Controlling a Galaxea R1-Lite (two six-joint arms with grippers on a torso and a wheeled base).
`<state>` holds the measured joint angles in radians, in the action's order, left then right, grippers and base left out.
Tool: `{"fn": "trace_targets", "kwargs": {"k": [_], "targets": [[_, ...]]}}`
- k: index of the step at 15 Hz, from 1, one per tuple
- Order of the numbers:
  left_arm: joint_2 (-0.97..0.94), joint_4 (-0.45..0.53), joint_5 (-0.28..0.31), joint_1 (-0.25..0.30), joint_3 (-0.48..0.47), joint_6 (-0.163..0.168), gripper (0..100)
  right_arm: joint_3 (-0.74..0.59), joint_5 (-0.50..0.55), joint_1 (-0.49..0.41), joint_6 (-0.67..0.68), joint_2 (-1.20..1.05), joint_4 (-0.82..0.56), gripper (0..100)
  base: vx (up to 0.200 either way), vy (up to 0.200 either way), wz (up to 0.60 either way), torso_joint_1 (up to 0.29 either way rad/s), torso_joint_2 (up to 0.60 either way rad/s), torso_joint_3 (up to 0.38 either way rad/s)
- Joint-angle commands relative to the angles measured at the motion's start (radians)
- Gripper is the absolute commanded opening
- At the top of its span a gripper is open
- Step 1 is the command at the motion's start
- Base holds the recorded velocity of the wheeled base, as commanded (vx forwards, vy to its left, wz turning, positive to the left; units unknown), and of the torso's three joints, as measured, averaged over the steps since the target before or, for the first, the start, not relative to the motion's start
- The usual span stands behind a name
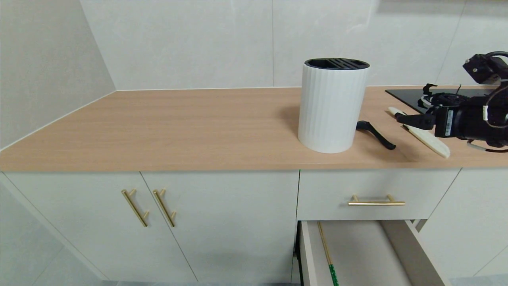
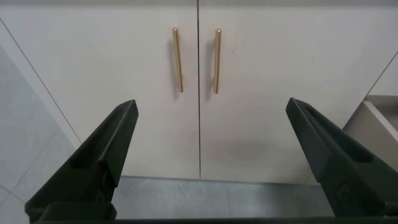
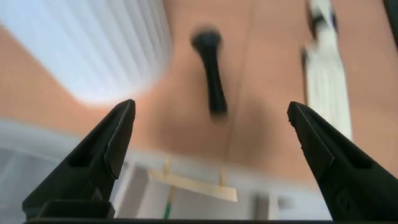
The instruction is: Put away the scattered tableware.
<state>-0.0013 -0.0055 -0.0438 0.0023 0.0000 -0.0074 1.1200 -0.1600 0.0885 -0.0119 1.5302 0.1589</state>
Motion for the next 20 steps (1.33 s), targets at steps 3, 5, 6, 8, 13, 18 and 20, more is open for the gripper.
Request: {"fn": "trace_targets", "kwargs": {"k": [3, 5, 6, 8, 13, 18, 20], "targets": [[0.001, -0.001, -0.001, 0.001, 0.0, 0.0, 100, 0.109, -0.03, -0.013, -0.071, 0.186, 0.005, 100, 0.0, 0.0, 0.0, 0.0, 0.0, 0.0], [0.001, -0.001, -0.001, 0.001, 0.0, 0.0, 100, 0.113, -0.032, -0.013, -0.089, 0.223, 0.008, 100, 0.0, 0.0, 0.0, 0.0, 0.0, 0.0], [0.001, -0.001, -0.001, 0.001, 0.0, 0.0, 100, 0.11, -0.032, -0.003, -0.091, 0.231, 0.008, 100, 0.0, 0.0, 0.0, 0.0, 0.0, 0.0], [0.001, -0.001, -0.001, 0.001, 0.0, 0.0, 100, 0.112, -0.03, 0.023, -0.091, 0.258, 0.025, 100, 0.0, 0.0, 0.0, 0.0, 0.0, 0.0], [0.001, -0.001, -0.001, 0.001, 0.0, 0.0, 100, 0.115, -0.01, 0.037, -0.089, 0.334, 0.125, 100, 0.0, 0.0, 0.0, 0.0, 0.0, 0.0], [0.001, -0.001, -0.001, 0.001, 0.0, 0.0, 100, 0.126, 0.022, 0.036, -0.092, 0.39, 0.179, 100, 0.0, 0.0, 0.0, 0.0, 0.0, 0.0], [0.001, -0.001, -0.001, 0.001, 0.0, 0.0, 100, 0.126, 0.023, 0.034, -0.092, 0.396, 0.18, 100, 0.0, 0.0, 0.0, 0.0, 0.0, 0.0]]}}
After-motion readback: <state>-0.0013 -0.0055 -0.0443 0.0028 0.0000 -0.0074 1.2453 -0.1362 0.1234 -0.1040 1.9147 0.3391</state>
